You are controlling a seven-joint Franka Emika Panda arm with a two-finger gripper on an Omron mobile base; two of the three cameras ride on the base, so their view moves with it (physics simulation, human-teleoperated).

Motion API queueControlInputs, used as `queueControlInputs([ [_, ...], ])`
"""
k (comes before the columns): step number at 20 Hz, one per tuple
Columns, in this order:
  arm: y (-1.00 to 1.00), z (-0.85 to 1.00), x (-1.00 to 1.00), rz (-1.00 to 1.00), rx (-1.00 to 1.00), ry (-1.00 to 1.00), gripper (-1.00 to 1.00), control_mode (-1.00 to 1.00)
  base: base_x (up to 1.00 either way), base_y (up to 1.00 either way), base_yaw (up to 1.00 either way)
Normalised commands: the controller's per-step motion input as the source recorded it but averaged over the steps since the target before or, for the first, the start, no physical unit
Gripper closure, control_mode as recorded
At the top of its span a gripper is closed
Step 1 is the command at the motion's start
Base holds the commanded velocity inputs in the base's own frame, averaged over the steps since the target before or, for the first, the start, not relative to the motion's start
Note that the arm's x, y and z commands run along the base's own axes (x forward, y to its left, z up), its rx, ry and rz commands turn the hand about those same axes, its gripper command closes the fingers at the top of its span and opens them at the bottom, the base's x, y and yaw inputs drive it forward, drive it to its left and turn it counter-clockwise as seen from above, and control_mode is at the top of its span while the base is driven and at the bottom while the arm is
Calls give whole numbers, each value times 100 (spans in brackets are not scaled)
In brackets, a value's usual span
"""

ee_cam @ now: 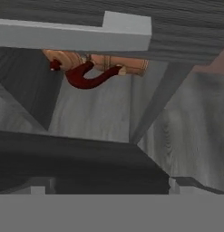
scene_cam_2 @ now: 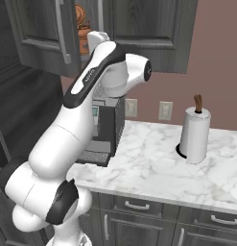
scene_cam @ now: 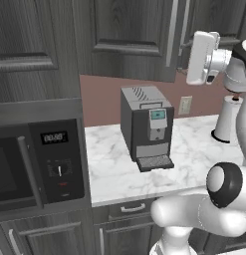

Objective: The dining table condiment station is running low on mayonnaise. Refill the condiment station by opening the cabinet and taking the mayonnaise from the cabinet and placing it on the dining table.

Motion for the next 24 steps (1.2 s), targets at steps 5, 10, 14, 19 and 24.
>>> queueControlInputs([
  [5, 12, 0, 54, 0, 0, -6, -100, -100, 0, 0, 0],
  [10, 21, 0, 38, 0, 0, -7, -100, -100, 0, 0, 0],
  [14, 24, 0, 8, 0, 0, -8, -100, -100, 0, 0, 0],
  [19, 53, 6, -38, 5, 1, -3, -100, -100, 0, 0, 0],
  [24, 54, 21, -82, 14, 0, -5, -100, -100, 0, 0, 0],
])
